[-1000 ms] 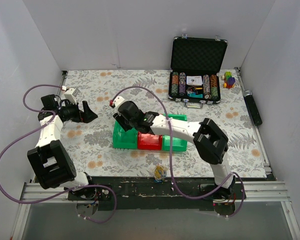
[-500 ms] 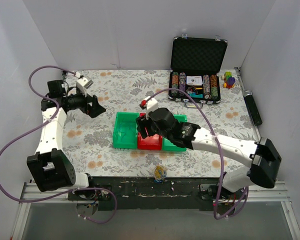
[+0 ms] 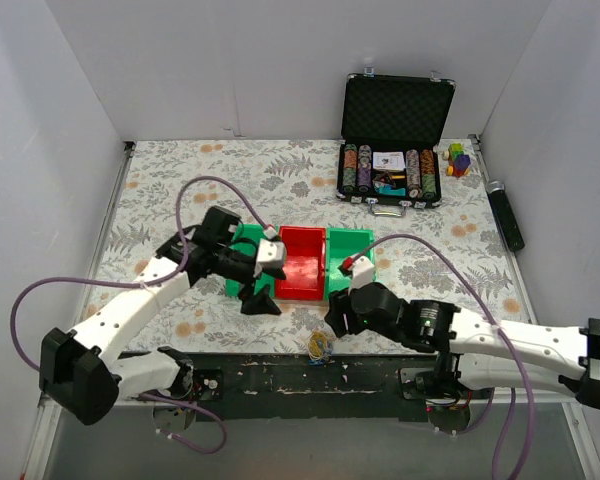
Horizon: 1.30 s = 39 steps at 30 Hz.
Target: Untangle the cables
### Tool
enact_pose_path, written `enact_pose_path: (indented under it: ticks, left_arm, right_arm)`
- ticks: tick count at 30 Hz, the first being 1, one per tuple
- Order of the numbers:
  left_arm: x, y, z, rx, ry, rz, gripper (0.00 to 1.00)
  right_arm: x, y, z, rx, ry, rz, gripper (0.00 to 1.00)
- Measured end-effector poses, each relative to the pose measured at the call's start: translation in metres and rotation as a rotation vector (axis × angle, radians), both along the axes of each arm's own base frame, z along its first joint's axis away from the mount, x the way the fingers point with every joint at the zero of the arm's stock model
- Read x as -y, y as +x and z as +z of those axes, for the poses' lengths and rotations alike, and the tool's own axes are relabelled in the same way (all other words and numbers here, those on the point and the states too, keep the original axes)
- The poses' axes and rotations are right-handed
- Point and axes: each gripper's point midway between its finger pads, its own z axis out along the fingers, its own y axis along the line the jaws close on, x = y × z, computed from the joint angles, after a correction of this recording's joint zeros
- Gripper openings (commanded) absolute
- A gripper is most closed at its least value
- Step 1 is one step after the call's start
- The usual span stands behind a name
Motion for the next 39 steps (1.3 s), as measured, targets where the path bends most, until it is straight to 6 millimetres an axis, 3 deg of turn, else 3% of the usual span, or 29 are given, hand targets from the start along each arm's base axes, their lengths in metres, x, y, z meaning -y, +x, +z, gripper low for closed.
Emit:
enact_pose_path:
  ticks: [3,6,11,18,26,32,39]
  left_arm:
    - [0.023,-0.038,-0.023,-0.064,0.052,-0.115,0.74]
    - [0.041,-0.052,-0.038,-0.083,0.103,-0.166,0.72]
    - [0.063,-0.056,-0.061,-0.047,0.160,-0.224,0.64]
    - [0.077,-0.059,-0.090,0.017,0.217,-0.305,0.54]
    - [0.090,-0.076,-0.109,0.083,0.241,-0.397,0.49]
    - [0.091,-0.072,-0.127,0.112,0.276,-0.407,0.38]
    - [0.095,-0.065,-0.129,0.150,0.272,-0.401,0.25]
  right_arm:
    - [0.016,-0.002,0.009,-0.009,0.079,-0.069,0.66]
    - [0.029,-0.003,0.014,-0.022,0.133,-0.131,0.66]
    - [0.043,-0.003,0.007,-0.039,0.124,-0.193,0.63]
    - [0.054,0.000,-0.009,-0.039,0.035,-0.233,0.60]
    - [0.056,0.002,-0.003,-0.025,0.055,-0.243,0.56]
    - [0.053,0.003,0.005,-0.021,0.072,-0.243,0.54]
    - [0.051,0.004,0.006,-0.021,0.064,-0.241,0.52]
